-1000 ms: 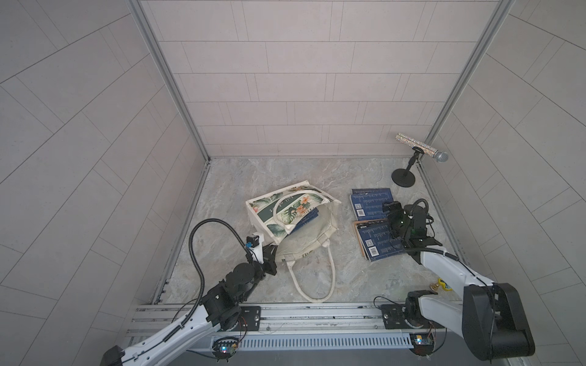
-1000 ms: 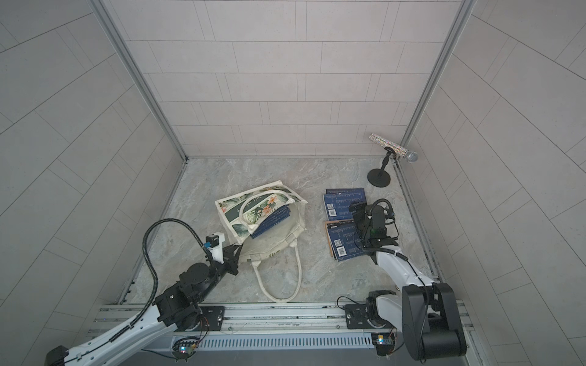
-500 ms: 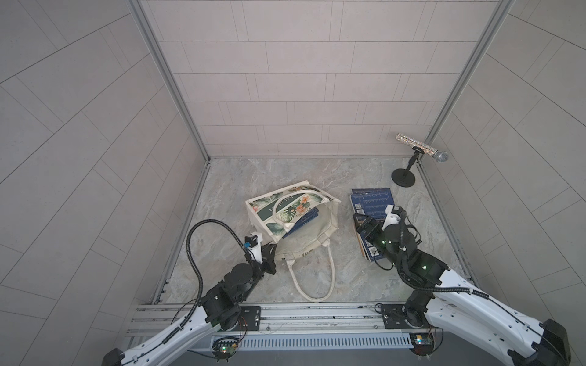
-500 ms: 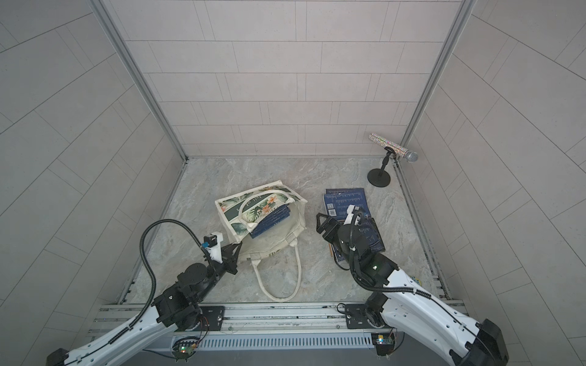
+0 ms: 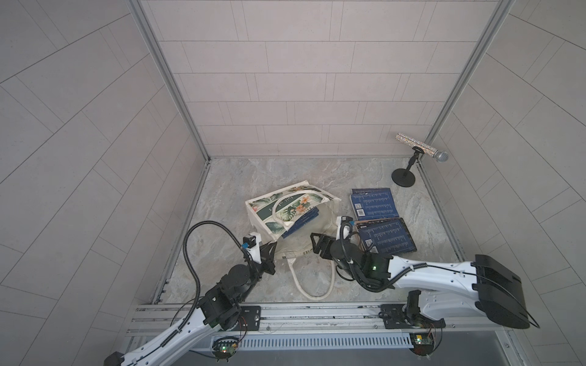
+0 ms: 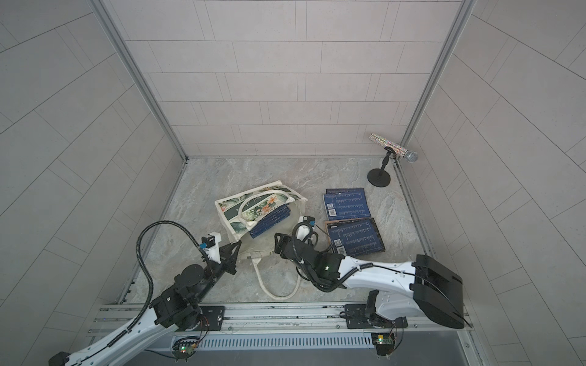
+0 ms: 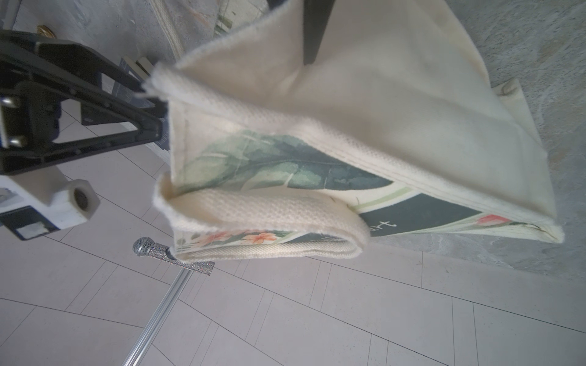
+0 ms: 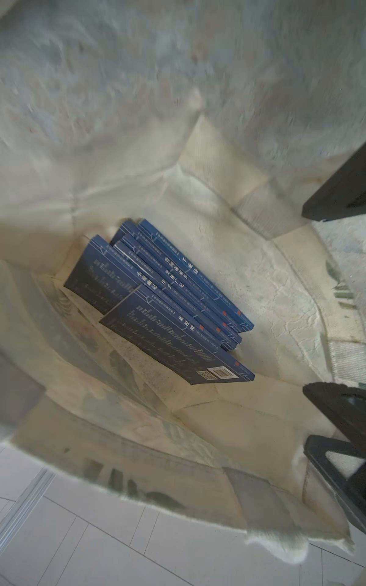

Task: Take out the books from the canvas bag
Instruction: Place the book on the book, then pick up the book from the canvas bag.

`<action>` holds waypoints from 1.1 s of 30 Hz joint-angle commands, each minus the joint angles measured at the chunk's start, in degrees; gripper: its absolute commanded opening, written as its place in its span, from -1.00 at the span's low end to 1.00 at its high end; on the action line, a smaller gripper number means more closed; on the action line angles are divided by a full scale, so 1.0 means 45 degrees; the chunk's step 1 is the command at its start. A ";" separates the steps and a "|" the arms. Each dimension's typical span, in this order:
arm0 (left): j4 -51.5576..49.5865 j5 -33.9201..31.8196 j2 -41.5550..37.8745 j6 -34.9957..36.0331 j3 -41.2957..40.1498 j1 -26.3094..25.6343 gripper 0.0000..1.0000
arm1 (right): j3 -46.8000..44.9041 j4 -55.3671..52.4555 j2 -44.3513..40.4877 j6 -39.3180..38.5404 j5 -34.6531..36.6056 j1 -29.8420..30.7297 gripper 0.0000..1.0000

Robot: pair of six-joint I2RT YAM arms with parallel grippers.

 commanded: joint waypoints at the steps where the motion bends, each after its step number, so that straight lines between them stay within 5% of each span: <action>1: 0.0664 0.0533 -0.0198 0.0280 0.0022 0.0016 -1.00 | 0.1098 0.0891 0.1251 -0.0188 -0.0336 0.0054 0.64; 14: -0.0408 0.0708 -0.1489 0.0527 0.0078 0.0009 -1.00 | 0.3400 0.3183 0.5911 -0.0350 -0.1159 -0.0567 0.27; 28: 0.0191 0.1575 -0.1170 0.0605 -0.0014 0.0017 -1.00 | 0.4873 0.2872 0.7686 -0.0685 -0.1584 -0.2330 0.22; 33: 0.0631 0.1836 -0.0644 0.0601 -0.0017 0.0017 -1.00 | 0.5201 0.2829 0.8157 -0.0428 -0.1964 -0.2867 0.01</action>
